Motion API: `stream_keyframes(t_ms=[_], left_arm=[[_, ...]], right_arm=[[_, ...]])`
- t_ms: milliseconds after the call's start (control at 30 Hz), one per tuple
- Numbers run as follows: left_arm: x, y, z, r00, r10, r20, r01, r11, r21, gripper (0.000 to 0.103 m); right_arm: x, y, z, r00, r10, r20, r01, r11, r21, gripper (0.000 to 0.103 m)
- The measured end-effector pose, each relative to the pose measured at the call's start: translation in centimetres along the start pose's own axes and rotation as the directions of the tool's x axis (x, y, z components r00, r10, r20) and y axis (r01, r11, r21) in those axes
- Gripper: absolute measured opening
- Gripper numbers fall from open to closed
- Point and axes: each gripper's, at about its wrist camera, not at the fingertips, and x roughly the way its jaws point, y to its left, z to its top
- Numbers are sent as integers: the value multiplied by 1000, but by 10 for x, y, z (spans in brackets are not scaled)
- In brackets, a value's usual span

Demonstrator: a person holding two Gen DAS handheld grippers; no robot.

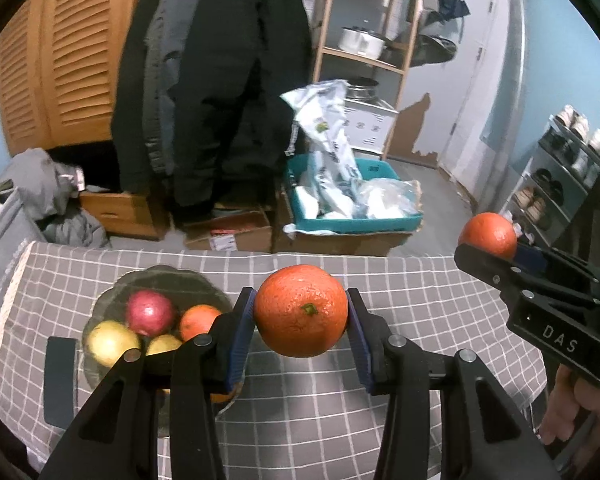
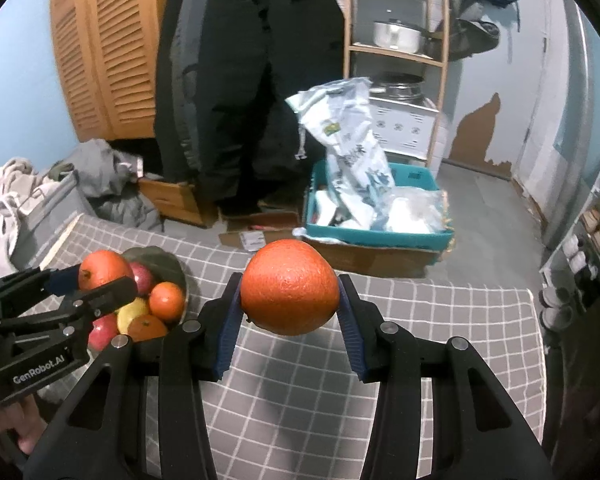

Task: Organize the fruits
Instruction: 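Lift both small oranges with both tools and carry them toward the green bowl, then lower both small oranges into the bowl and open both tools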

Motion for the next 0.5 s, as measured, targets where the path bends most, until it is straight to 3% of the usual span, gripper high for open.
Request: stream_keyframes(t_ms=[500], left_arm=[[-3,77,-10,994,106,-21,-108,989,-102,45]], right_arm=[[35,64,18,994,103,-39,-105,993,-55,45]])
